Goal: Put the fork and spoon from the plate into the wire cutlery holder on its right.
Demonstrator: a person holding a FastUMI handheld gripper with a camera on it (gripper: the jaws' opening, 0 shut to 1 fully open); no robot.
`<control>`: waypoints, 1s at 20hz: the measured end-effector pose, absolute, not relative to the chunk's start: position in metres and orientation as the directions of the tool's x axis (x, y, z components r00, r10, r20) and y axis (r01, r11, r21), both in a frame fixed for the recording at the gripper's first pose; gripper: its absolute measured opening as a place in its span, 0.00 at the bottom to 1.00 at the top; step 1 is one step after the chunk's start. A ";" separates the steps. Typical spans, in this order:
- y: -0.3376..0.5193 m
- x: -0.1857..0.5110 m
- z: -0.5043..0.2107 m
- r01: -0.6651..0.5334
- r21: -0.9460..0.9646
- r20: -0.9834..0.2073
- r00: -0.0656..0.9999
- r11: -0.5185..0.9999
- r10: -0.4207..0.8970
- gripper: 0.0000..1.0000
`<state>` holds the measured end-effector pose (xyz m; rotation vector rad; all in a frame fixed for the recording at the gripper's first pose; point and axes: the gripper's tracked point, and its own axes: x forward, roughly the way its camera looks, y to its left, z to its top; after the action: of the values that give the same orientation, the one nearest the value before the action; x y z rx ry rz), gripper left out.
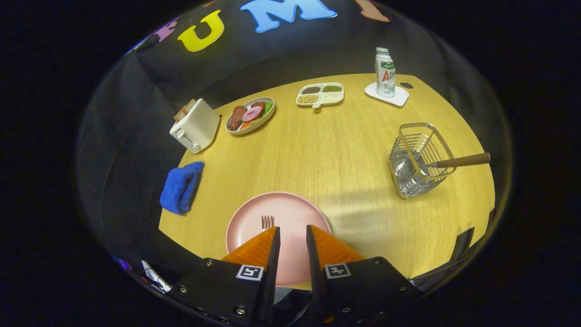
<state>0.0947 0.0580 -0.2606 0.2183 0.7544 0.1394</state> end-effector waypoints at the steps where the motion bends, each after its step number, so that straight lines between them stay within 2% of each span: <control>1: 0.067 0.094 -0.266 -0.054 0.253 -0.669 0.711 0.966 0.215 0.34; 6: 0.103 0.086 -0.297 -0.090 0.271 -0.719 0.643 0.958 0.263 0.35; 9: 0.115 0.082 -0.316 -0.089 0.265 -0.748 0.609 0.960 0.263 0.44; 20: 0.134 0.067 -0.363 -0.087 0.242 -0.822 0.511 0.966 0.251 0.44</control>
<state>0.0669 0.1339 -0.3630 0.1782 1.0161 0.2047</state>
